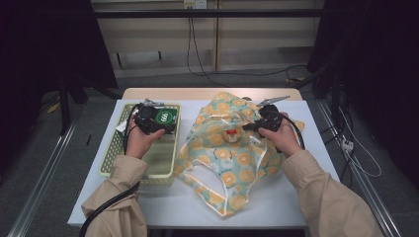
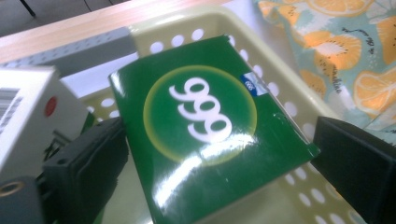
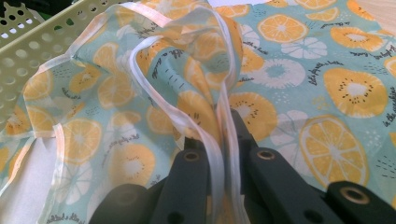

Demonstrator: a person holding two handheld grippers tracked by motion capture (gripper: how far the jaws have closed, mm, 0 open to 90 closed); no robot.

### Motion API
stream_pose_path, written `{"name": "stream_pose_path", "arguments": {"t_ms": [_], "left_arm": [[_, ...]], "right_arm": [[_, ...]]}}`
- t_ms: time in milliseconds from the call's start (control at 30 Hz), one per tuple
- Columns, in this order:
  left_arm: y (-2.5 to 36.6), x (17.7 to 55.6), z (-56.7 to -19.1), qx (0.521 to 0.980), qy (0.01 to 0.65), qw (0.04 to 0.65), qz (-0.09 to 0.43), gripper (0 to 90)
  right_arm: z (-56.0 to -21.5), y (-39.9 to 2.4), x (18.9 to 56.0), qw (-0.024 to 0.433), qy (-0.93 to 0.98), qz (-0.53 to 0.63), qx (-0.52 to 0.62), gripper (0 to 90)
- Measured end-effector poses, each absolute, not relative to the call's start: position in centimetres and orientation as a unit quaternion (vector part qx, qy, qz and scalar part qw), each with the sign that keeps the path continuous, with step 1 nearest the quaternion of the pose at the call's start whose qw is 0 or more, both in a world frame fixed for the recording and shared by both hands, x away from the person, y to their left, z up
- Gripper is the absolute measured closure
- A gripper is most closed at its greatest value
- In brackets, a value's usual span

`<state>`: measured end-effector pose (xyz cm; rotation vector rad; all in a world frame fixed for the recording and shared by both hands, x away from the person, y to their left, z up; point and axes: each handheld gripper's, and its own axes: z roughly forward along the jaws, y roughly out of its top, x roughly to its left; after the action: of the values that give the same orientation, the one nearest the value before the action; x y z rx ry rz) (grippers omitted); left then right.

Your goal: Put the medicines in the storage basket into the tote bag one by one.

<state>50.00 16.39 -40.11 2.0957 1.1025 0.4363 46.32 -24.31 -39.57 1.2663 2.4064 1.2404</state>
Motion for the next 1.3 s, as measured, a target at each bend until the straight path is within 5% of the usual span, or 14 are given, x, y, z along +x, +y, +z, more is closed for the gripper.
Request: {"name": "stream_pose_path", "arguments": {"t_ms": [667, 1300], "left_arm": [[15.8, 50.9, -41.1, 0.809, 0.453, 0.322, 0.191, 4.0], [17.0, 49.2, -39.5, 0.810, 0.455, 0.331, 0.167, 16.3]], "right_arm": [[-39.6, -24.5, 46.4, 0.076, 0.802, 0.414, 0.424, 88.0], [-39.4, -24.7, 46.3, 0.078, 0.800, 0.416, 0.426, 88.1]]}}
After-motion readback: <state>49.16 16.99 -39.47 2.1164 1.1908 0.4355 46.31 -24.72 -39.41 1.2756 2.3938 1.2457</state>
